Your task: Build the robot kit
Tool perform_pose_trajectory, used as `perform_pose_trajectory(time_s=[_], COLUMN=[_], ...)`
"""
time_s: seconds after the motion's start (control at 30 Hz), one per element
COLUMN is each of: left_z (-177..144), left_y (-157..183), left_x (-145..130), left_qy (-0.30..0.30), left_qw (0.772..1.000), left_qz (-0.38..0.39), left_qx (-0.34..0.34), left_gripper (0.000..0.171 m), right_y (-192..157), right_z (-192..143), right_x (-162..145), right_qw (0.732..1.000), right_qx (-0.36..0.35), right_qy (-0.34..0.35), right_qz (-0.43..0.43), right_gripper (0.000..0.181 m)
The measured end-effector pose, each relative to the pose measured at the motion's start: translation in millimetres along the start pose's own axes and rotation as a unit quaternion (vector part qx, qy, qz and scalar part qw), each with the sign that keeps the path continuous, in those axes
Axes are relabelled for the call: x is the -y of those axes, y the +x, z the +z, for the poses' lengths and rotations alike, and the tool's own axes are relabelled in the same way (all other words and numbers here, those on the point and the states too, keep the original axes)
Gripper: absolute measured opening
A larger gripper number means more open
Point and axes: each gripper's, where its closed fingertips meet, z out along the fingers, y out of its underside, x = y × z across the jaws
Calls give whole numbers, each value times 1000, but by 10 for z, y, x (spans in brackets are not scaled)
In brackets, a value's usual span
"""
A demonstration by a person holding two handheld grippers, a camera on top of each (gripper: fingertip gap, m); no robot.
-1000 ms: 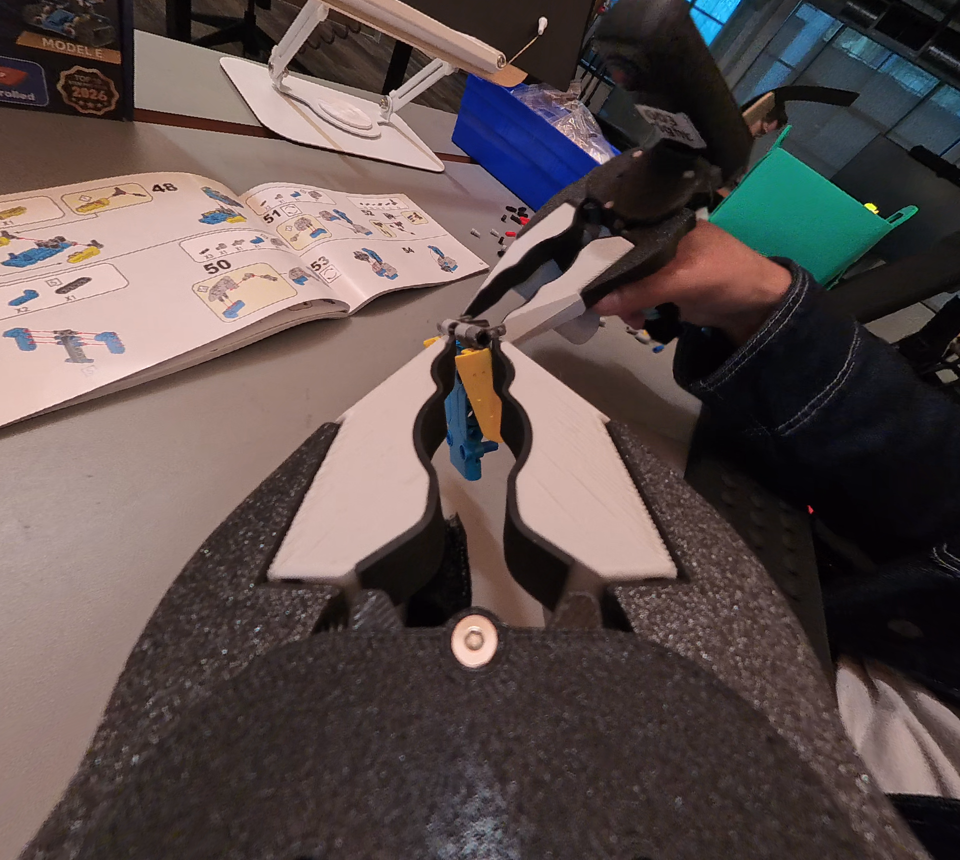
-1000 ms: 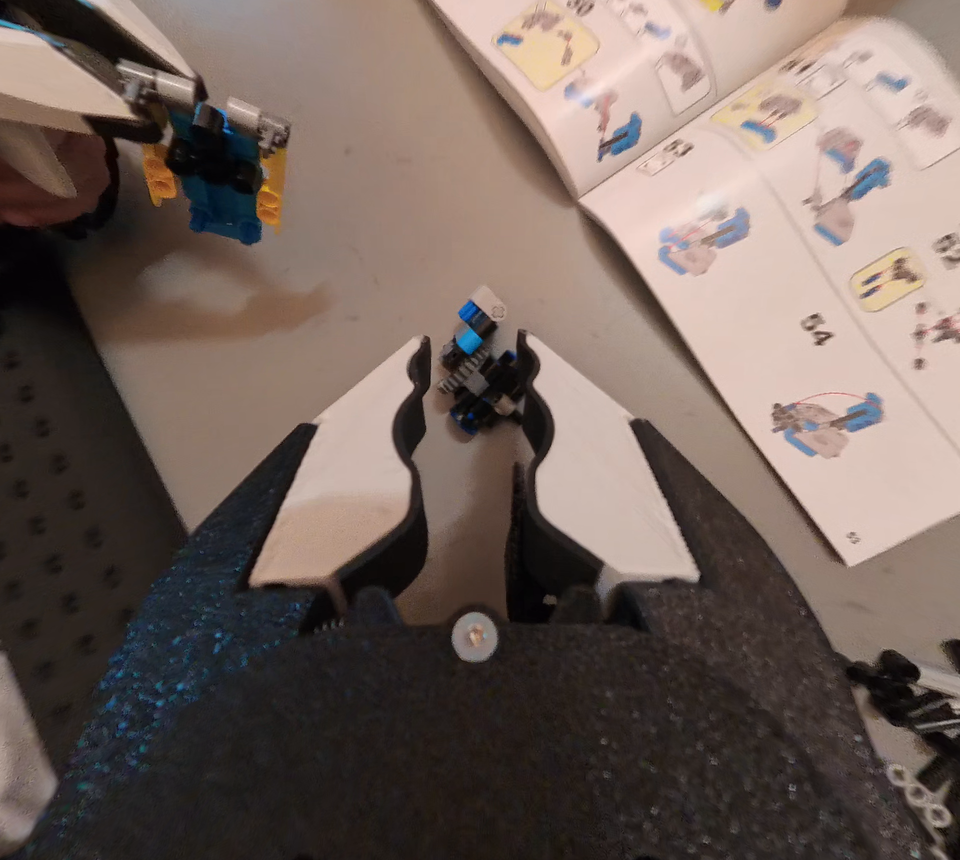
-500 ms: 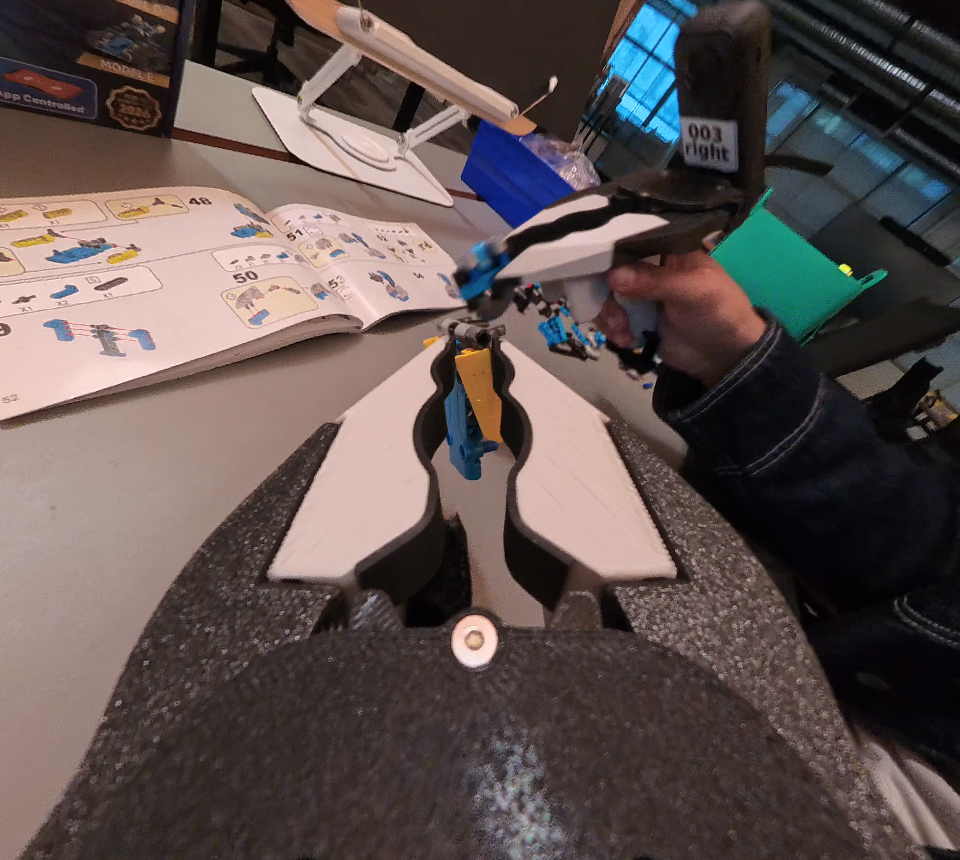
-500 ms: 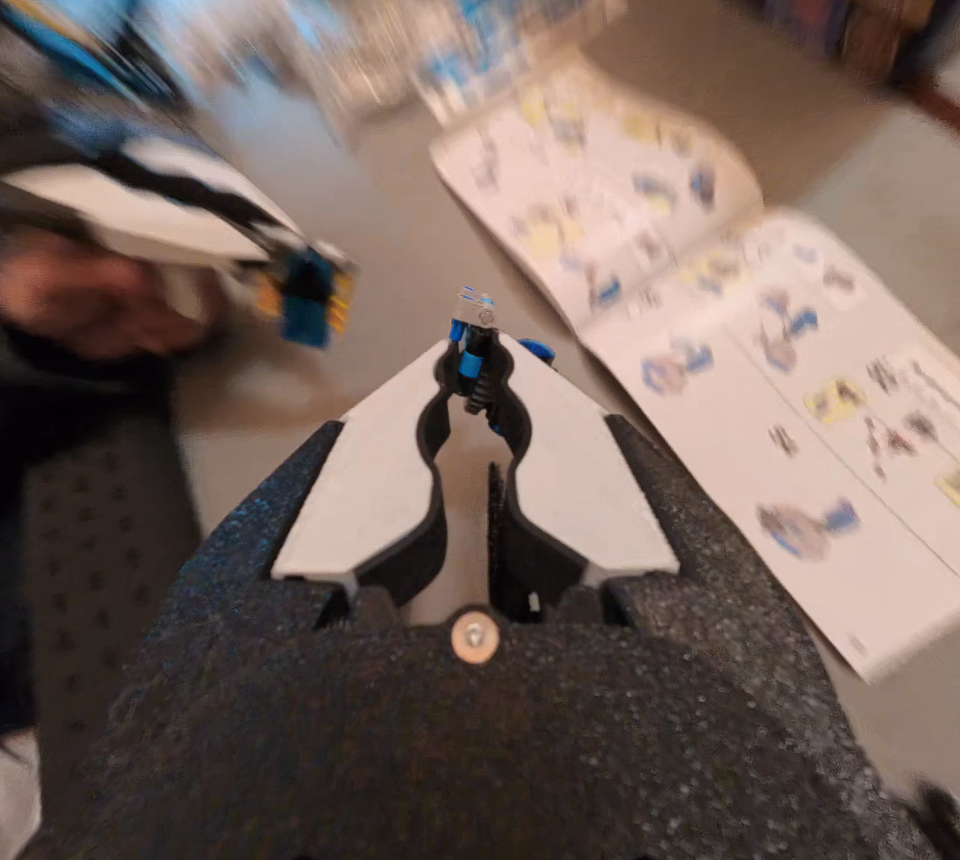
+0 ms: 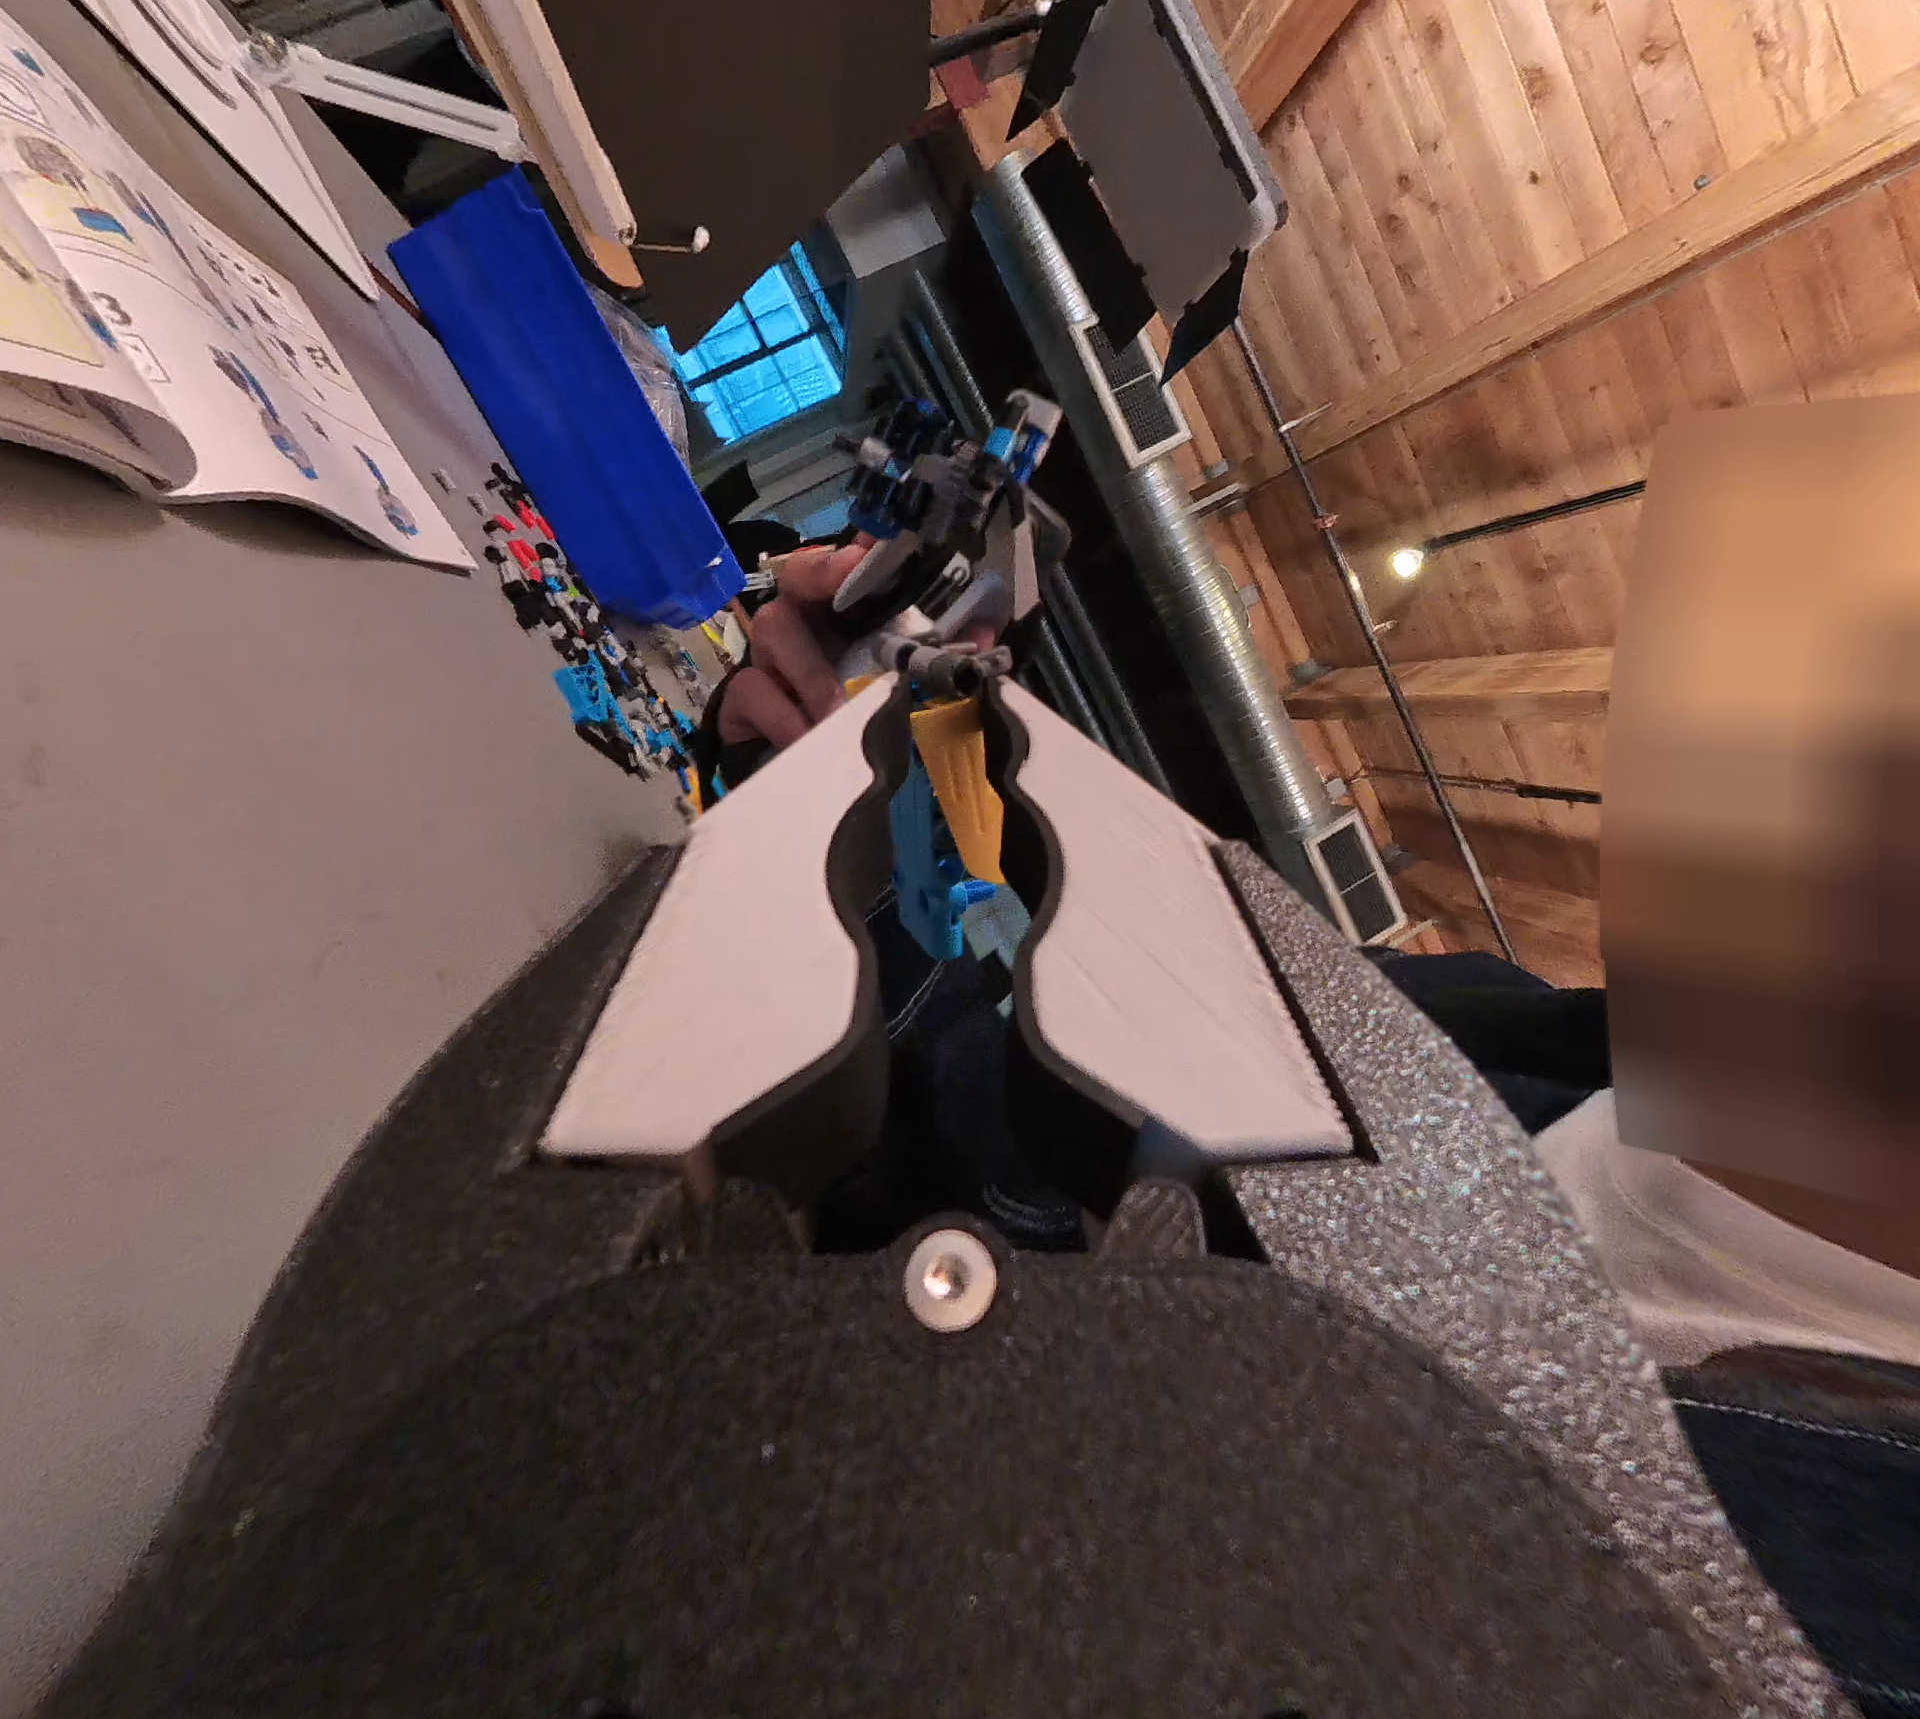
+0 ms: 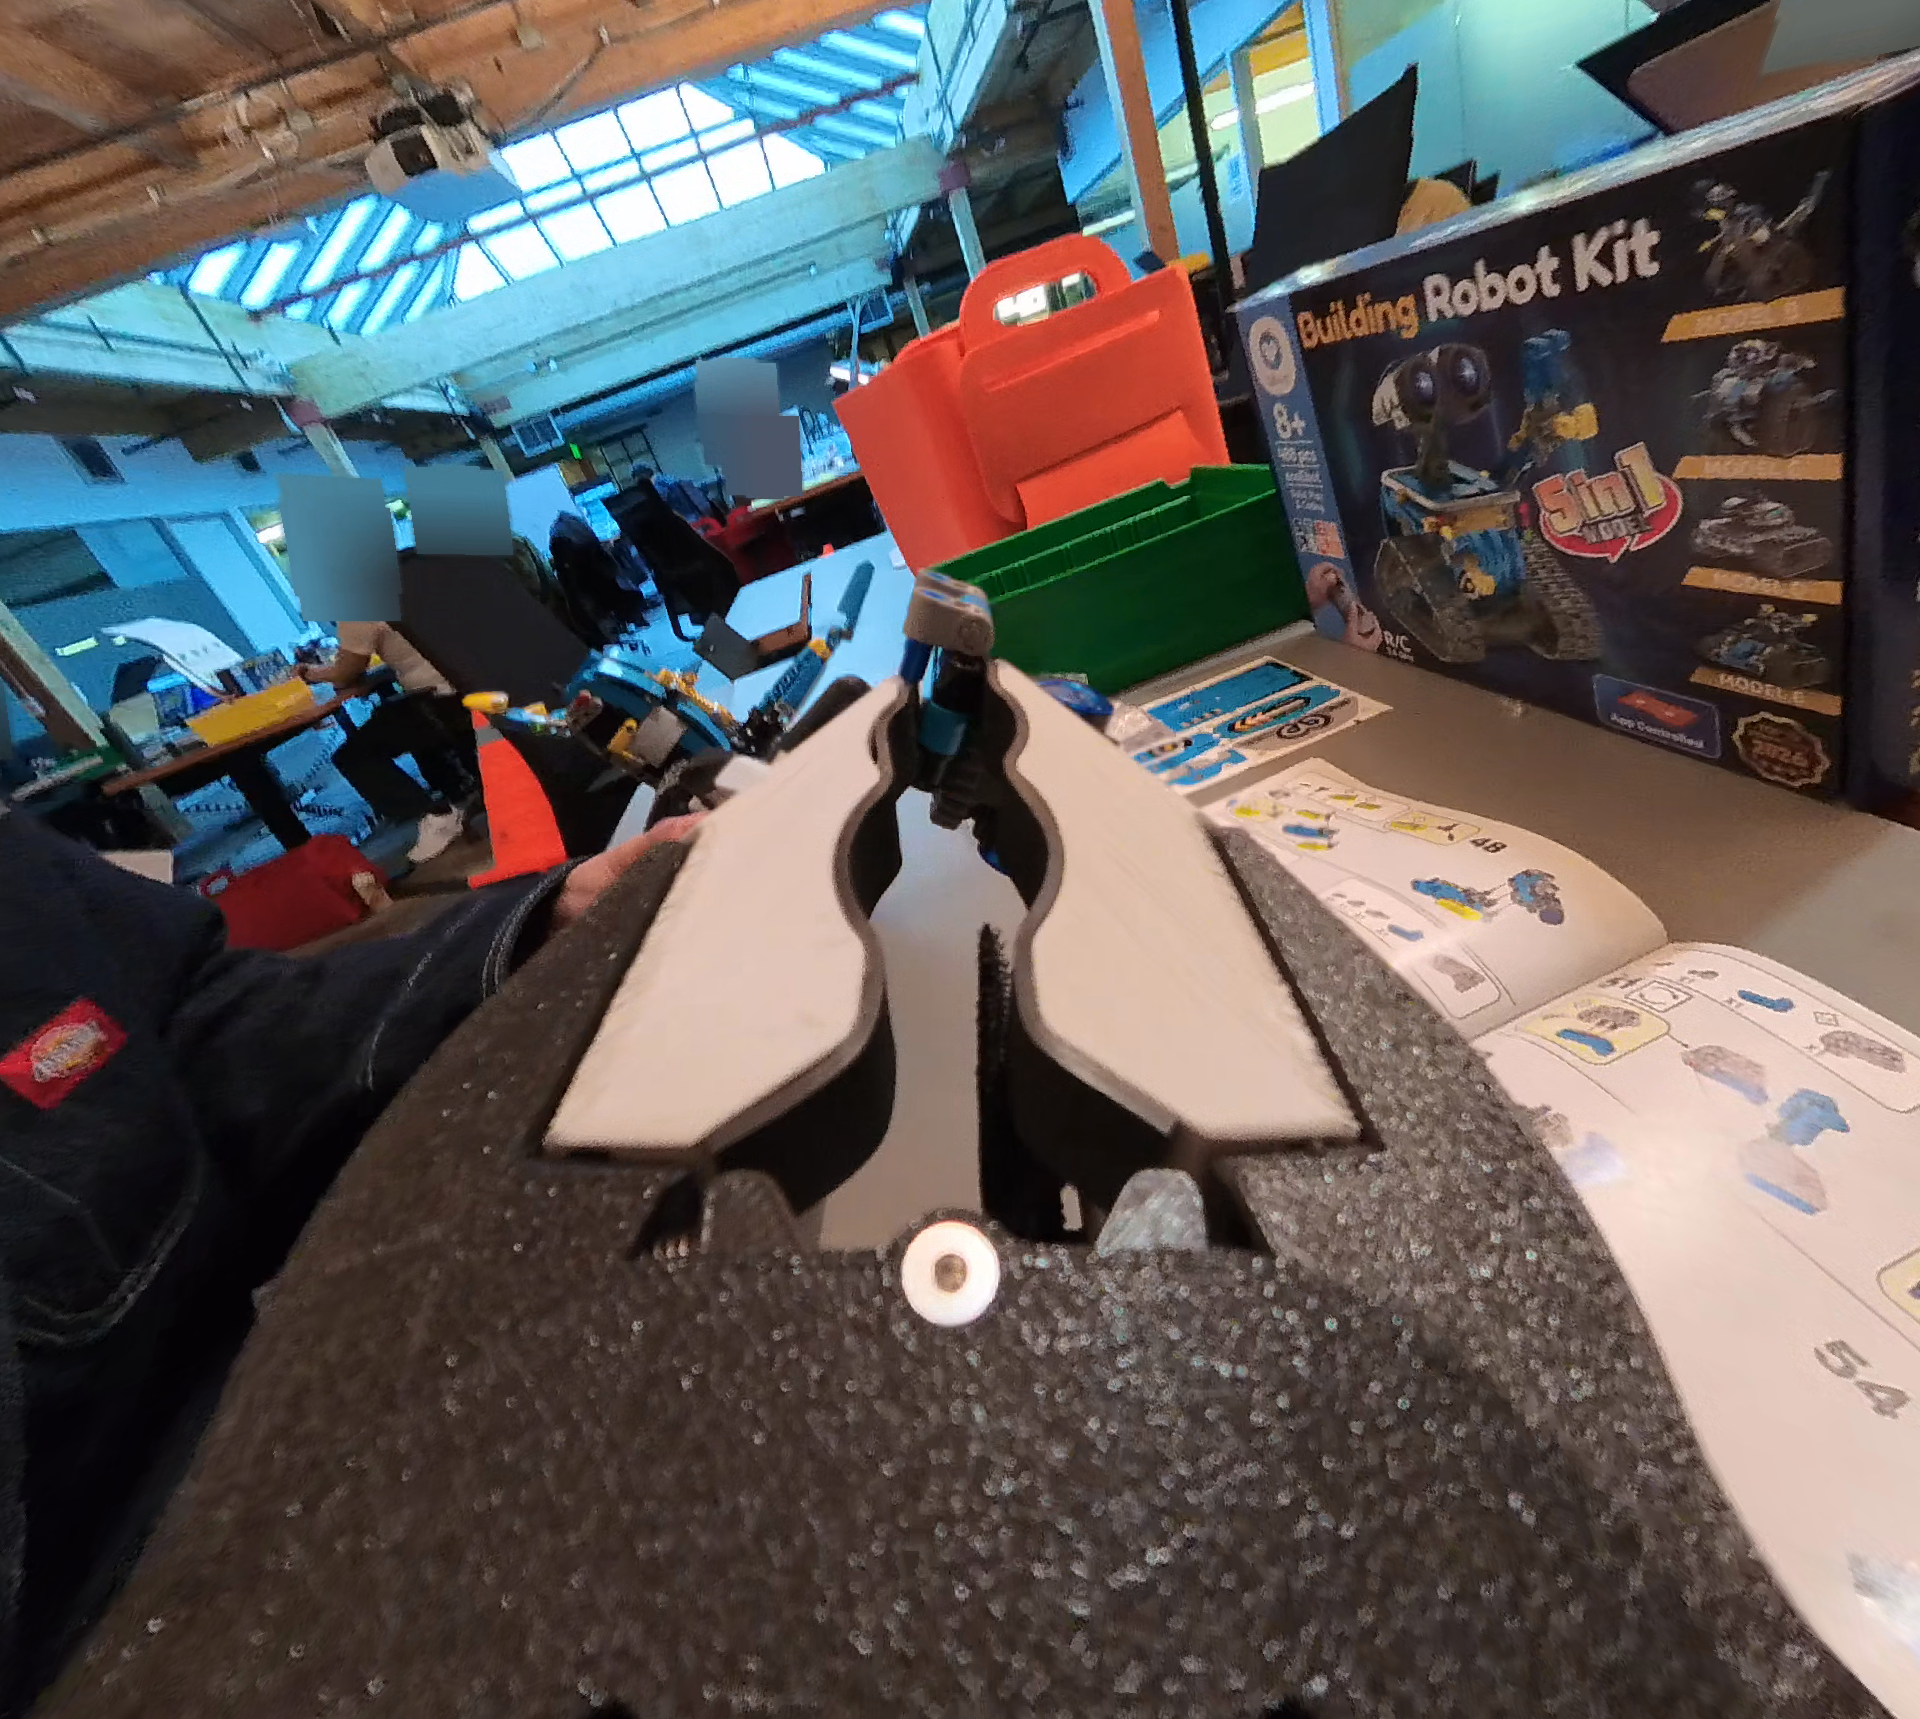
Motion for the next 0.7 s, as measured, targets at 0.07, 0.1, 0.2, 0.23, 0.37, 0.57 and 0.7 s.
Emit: perform_pose_trajectory(time_s=[0.07, 0.1, 0.2, 0.23, 0.37, 0.57, 0.7], left_z=[32, 49, 84, 94, 104, 74, 67], left_y=[-51, -72, -94, -101, -167, -209, -283], left_x=[-73, -104, -140, -157, -242, -244, -271], left_qy=[-21, -28, -37, -41, -62, -61, -67], left_qw=[1000, 999, 999, 999, 997, 997, 995], left_qz=[3, 0, -12, -13, -15, -28, -32], left_qx=[15, 18, 17, 19, 38, 46, 65], left_gripper=[12, 12, 13, 13, 12, 12, 12], right_y=[-33, -38, -114, -174, -324, -352, -346], right_z=[-22, -19, 62, 111, 284, 280, 285], right_x=[44, 38, -90, -165, -555, -621, -677], right_qw=[999, 999, 998, 997, 991, 988, 980], right_qx=[23, 31, 61, 74, 92, 103, 90], right_qy=[21, 24, 5, -8, -92, -97, -97], right_qz=[4, 10, 28, 23, -37, -58, -147], right_gripper=[11, 11, 10, 11, 11, 11, 11])
